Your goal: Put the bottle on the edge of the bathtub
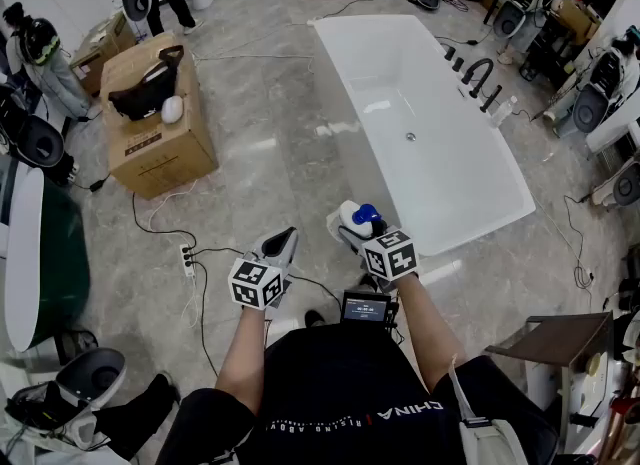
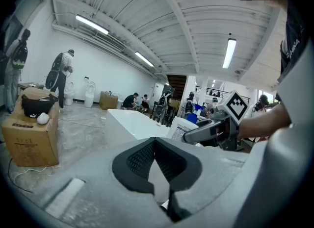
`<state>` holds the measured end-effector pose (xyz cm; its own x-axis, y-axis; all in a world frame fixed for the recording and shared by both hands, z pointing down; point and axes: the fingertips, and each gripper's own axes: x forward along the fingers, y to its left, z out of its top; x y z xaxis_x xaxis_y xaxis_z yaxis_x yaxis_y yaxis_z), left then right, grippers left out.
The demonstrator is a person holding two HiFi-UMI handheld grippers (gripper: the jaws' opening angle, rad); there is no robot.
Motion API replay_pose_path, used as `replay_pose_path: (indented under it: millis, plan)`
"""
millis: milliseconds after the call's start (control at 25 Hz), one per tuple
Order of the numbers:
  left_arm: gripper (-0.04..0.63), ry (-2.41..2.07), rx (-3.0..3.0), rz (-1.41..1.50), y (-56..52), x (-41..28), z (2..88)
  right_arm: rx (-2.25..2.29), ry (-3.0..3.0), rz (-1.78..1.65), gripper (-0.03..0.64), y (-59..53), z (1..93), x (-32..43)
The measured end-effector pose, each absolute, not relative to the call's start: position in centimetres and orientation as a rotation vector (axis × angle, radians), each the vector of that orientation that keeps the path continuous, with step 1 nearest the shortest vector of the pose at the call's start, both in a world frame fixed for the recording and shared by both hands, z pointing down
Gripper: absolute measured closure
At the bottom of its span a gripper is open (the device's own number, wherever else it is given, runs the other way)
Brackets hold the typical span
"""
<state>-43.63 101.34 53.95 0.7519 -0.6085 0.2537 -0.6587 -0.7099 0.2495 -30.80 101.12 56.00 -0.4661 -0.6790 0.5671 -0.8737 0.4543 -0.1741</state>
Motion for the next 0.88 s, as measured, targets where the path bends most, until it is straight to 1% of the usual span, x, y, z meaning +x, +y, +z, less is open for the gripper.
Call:
replay_pose_path:
  millis: [520, 880]
  plan:
    - [0.586, -0.996, 2.612, 0.246, 99.9, -43.9, 54.3, 1.308, -2.32, 0.664, 0.347, 99.9, 55.8, -30.5]
    - [0.586, -1.007, 2.568, 0.314, 95.6, -42.4, 55.9, 1.244, -2.318, 0.707, 0.347, 94.9, 57.5, -29.2]
